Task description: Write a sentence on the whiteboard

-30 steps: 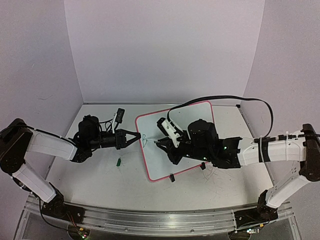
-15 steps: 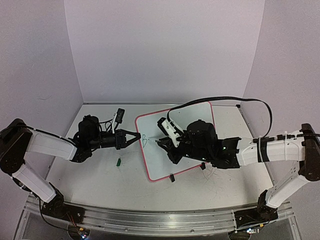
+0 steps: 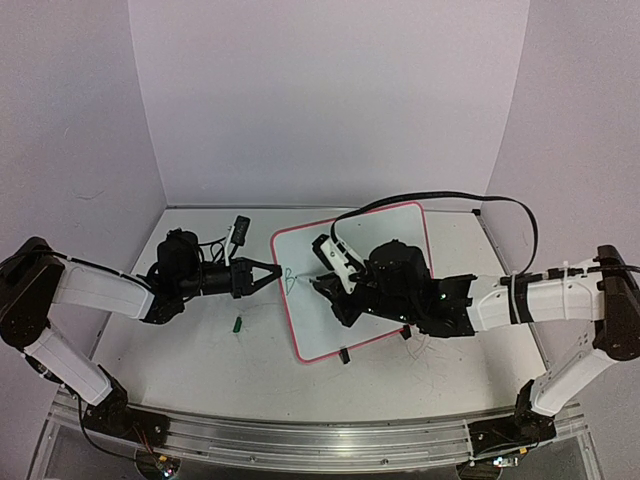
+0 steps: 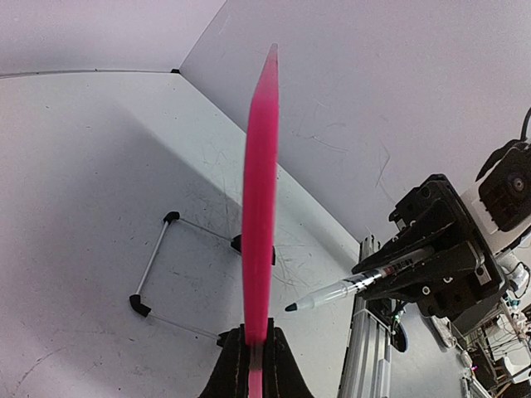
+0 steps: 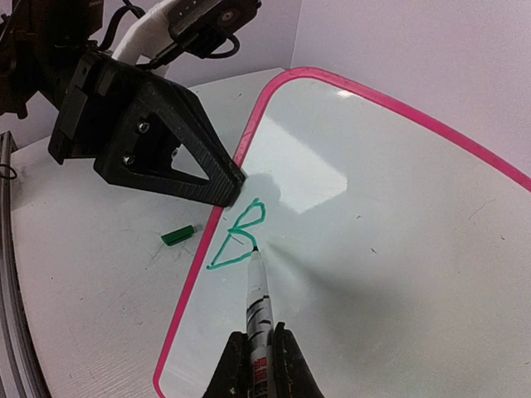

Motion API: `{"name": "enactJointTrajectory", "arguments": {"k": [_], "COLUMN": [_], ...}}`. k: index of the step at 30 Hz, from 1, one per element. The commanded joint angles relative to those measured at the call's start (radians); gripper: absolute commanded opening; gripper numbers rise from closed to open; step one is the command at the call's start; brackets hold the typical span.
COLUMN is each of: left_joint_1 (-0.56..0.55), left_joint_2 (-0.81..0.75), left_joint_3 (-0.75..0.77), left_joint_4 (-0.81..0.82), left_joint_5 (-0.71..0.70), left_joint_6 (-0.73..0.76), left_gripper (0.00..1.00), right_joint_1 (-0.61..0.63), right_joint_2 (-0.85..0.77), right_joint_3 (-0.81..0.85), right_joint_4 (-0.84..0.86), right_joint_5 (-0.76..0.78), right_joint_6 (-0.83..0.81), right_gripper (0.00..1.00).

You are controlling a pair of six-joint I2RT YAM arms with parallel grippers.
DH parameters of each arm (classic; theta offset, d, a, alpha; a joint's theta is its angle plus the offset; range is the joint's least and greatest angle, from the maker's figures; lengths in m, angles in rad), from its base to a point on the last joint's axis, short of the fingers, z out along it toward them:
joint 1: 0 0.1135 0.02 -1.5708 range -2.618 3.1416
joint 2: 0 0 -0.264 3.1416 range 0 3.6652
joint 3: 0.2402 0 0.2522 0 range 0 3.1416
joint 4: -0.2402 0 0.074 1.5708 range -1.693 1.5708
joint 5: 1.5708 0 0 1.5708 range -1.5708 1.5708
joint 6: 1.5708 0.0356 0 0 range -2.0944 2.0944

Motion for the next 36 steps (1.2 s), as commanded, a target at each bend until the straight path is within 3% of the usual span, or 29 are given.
{"name": "enactJointTrajectory", "arguments": {"k": [1, 36], "left_joint_1": [0.000, 0.000], "left_joint_2": [-0.016, -0.020], "left_joint_3": [0.035, 0.033], "left_joint_4": [0.001, -0.001], "left_joint_5": [0.012, 0.009], "left_joint_6": [0.023, 0.028], "left_gripper": [0.00, 0.00], "right_joint_1": [0.001, 0.001], "right_joint_2": [0.025, 0.037], "right_joint_3": [0.060, 0.052], "right_joint_4": [0.033, -0.025], "right_joint_5": [-0.005, 0.066], "right_joint_6": [0.013, 0.043], "right_gripper": [0.00, 0.00]}}
